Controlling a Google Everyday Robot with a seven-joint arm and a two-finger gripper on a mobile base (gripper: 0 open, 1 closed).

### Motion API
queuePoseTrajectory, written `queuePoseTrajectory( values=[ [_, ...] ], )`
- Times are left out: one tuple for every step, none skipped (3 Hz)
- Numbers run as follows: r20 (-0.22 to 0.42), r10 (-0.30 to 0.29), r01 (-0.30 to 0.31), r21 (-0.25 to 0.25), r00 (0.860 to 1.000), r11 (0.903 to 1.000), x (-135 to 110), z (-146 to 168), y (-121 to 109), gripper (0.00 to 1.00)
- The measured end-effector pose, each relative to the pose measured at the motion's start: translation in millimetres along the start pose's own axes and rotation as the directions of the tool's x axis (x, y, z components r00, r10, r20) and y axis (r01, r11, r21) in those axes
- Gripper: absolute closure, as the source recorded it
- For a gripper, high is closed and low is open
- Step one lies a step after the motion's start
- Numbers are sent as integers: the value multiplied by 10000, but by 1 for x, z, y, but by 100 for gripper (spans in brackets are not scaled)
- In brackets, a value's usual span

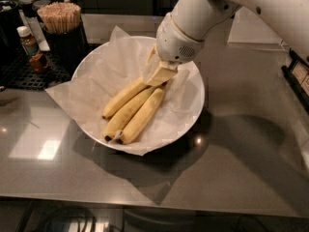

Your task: Pick banana from white bowl

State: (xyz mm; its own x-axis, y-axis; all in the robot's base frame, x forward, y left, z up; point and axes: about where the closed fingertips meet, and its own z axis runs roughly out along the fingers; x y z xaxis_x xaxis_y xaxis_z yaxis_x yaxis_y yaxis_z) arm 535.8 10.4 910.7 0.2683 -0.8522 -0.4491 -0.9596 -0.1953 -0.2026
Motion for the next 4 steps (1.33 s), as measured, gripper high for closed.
queuePoseTrajectory(
  values=[
    [0,0,0,0,10000,10000,0,0,0,21],
    [-1,1,-1,1,10000,10000,0,0,0,17],
    [-50,76,-75,76,10000,9999,2,-1,-1,20],
    [-123,430,-427,222,9990,9988,16,-4,-7,28]
  ],
)
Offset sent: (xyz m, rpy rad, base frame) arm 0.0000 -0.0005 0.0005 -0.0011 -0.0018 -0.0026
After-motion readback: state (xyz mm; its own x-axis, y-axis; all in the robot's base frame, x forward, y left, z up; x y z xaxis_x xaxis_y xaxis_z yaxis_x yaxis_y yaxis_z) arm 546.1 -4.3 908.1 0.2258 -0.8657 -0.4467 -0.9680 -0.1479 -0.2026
